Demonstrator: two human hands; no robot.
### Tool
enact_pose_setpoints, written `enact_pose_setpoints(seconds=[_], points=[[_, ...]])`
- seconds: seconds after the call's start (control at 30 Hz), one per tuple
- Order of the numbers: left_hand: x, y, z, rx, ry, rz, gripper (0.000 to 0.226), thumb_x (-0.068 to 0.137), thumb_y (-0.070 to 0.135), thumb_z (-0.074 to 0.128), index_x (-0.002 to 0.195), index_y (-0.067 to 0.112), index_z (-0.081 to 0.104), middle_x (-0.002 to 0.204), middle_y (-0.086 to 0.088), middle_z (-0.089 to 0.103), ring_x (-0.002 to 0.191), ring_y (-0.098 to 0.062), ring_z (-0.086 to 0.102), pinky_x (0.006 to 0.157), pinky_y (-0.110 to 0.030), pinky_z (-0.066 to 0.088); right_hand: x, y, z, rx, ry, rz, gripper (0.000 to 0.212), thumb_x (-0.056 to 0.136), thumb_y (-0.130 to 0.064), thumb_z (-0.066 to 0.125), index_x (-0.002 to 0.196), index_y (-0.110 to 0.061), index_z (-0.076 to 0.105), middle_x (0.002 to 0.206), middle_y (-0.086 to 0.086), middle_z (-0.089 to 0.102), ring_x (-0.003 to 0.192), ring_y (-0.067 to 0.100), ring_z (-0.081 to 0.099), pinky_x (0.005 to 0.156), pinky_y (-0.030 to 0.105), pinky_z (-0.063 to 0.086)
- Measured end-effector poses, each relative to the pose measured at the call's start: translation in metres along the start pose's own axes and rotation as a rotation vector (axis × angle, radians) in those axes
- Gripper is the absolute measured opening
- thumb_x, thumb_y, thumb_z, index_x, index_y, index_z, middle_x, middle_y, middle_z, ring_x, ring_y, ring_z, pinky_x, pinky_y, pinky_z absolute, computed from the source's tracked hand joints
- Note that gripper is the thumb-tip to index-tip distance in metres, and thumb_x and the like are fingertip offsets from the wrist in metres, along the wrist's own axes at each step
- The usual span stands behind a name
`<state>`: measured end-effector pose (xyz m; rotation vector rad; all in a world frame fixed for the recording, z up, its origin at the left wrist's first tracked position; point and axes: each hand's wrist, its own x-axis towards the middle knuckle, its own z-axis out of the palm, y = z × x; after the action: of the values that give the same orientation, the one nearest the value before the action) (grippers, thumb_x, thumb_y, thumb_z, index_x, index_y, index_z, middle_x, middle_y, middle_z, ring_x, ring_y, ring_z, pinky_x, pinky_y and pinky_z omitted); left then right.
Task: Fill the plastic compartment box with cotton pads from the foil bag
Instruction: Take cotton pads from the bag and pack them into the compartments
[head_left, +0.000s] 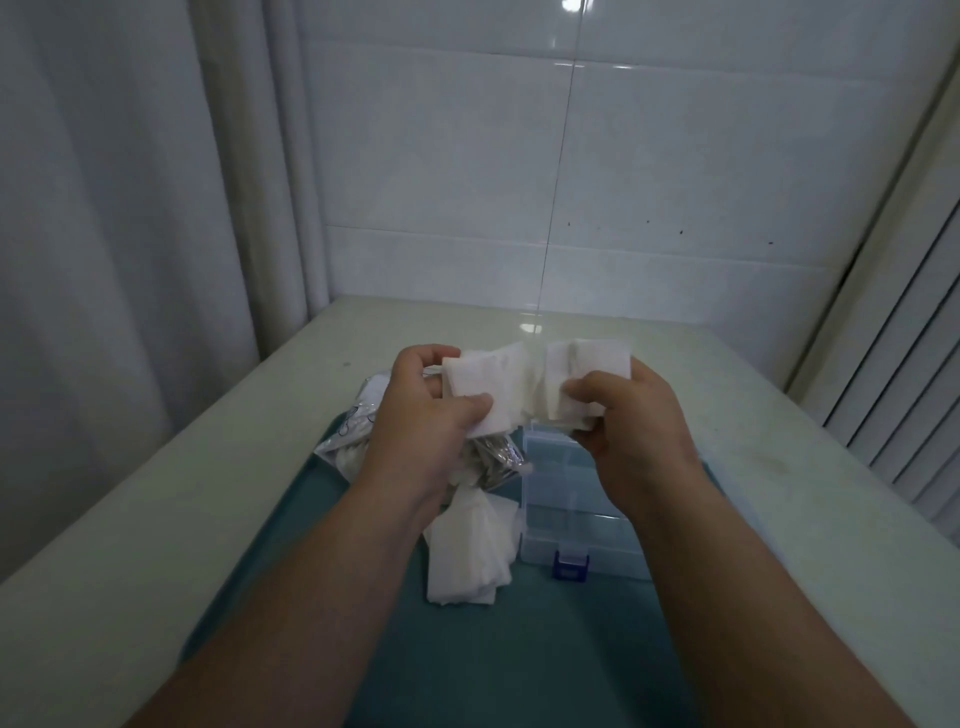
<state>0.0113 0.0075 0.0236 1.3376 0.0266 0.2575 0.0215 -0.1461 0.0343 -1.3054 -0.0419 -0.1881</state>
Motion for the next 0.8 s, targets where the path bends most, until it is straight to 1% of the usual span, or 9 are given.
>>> enact_pose_setpoints(seconds=[0.13,0.17,0.27,0.37,0.43,0.53,0.63,0.73,0.8], points=[[0.001,0.0,-0.002,0.026,0.004,0.025,0.041,0.083,-0.009,0.063,0.106,0.024,0.056,0.105,-0.004,0.067,0.091,-0.019,0.066,0.067,-0.033,0.056,0.001,0.003,-0.003,-0.092,-0.064,0.067,0.027,0.079,0.005,0.054,0.097,-0.013,0.062,0.105,0.014,0.059,0.1,0.035,0.058,0.085,0.048,0.054],[0.002,0.0,-0.002,0.03,0.002,0.023,0.04,0.083,-0.009,0.063,0.107,0.022,0.056,0.105,-0.004,0.067,0.092,-0.02,0.066,0.067,-0.033,0.056,0.001,0.002,-0.003,-0.125,-0.085,0.082,0.026,0.079,0.005,0.054,0.097,-0.013,0.062,0.104,0.014,0.059,0.098,0.034,0.058,0.083,0.048,0.054],[0.002,-0.001,-0.002,0.049,-0.013,0.016,0.037,0.083,-0.006,0.064,0.105,0.023,0.058,0.105,-0.004,0.068,0.096,-0.025,0.067,0.075,-0.043,0.059,0.0,0.004,-0.002,-0.14,-0.145,0.107,0.022,0.082,0.002,0.059,0.1,-0.011,0.061,0.099,0.013,0.062,0.09,0.028,0.062,0.068,0.036,0.054],[0.001,-0.001,-0.002,0.045,-0.037,0.005,0.032,0.085,-0.004,0.064,0.101,0.023,0.061,0.104,-0.007,0.07,0.098,-0.028,0.067,0.084,-0.052,0.057,0.0,0.01,0.0,-0.185,-0.141,0.098,0.033,0.079,-0.01,0.073,0.109,-0.014,0.06,0.106,0.013,0.066,0.099,0.03,0.065,0.079,0.042,0.058],[0.001,0.0,-0.002,0.013,-0.053,-0.014,0.029,0.085,-0.004,0.063,0.1,0.021,0.063,0.105,-0.011,0.07,0.099,-0.03,0.067,0.087,-0.054,0.056,0.0,0.01,0.0,-0.245,-0.11,0.083,0.032,0.075,-0.014,0.078,0.103,-0.017,0.062,0.104,0.011,0.068,0.097,0.03,0.066,0.082,0.046,0.058],[-0.001,0.001,-0.002,0.006,-0.073,-0.016,0.026,0.086,-0.003,0.064,0.099,0.019,0.063,0.101,-0.01,0.072,0.096,-0.03,0.069,0.084,-0.051,0.057,0.0,0.008,-0.001,-0.241,-0.056,0.047,0.021,0.076,-0.01,0.075,0.09,-0.019,0.062,0.095,0.008,0.068,0.09,0.026,0.066,0.075,0.038,0.058],[0.0,0.002,-0.004,-0.014,-0.021,0.021,0.026,0.087,-0.003,0.063,0.097,0.021,0.062,0.098,-0.005,0.071,0.092,-0.024,0.068,0.076,-0.042,0.058,0.003,0.007,-0.003,-0.2,0.029,0.022,0.018,0.077,-0.007,0.074,0.086,-0.017,0.061,0.09,0.008,0.066,0.087,0.027,0.065,0.07,0.038,0.055],[0.005,0.003,-0.008,-0.064,0.059,0.021,0.028,0.085,-0.005,0.064,0.095,0.021,0.062,0.101,-0.008,0.068,0.093,-0.027,0.067,0.078,-0.046,0.058,0.006,0.006,-0.006,-0.136,0.083,0.016,0.021,0.075,-0.006,0.074,0.09,-0.013,0.061,0.09,0.01,0.066,0.085,0.028,0.065,0.065,0.035,0.052],[0.007,0.003,-0.01,-0.054,0.086,0.022,0.03,0.083,-0.006,0.064,0.097,0.02,0.064,0.1,-0.007,0.069,0.091,-0.026,0.068,0.072,-0.043,0.06,0.007,0.005,-0.007,-0.078,0.066,0.01,0.028,0.071,-0.007,0.075,0.096,-0.01,0.062,0.092,0.011,0.065,0.085,0.028,0.064,0.062,0.032,0.05]])
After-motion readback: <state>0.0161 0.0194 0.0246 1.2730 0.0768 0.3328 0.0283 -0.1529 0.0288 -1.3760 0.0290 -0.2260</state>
